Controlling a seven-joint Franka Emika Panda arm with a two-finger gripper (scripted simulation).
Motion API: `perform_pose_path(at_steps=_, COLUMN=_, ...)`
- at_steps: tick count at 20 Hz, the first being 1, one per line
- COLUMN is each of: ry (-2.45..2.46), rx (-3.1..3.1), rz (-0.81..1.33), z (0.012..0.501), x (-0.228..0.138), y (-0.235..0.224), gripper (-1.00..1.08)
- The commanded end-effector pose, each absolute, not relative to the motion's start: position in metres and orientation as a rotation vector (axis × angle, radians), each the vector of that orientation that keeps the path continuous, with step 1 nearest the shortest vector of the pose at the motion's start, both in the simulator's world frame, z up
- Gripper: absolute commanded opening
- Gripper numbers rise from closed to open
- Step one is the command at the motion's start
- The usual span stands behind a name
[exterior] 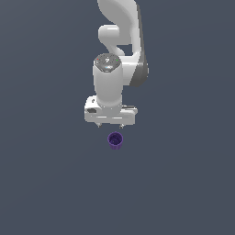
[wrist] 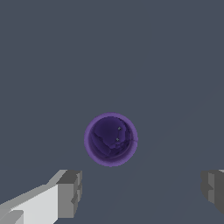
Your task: Pick up the object and move it to a goal position.
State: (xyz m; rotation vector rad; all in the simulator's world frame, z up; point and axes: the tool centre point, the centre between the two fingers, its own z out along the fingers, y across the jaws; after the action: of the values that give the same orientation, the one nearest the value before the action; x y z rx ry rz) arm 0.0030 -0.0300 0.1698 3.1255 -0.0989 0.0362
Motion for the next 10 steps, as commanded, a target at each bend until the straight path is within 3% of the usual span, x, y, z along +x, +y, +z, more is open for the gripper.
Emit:
perform_pose_path(at_steps=1, ry=-0.099, rx=3.126, rz=0.036, z=0.1698, x=0.0030, y=-0.0300, gripper=0.28)
perform_pose_path(at_steps=10, ry=-0.039, rx=3.121, rz=0.041, z=0.1731, x=0.0042, y=-0.0215, gripper=0.28)
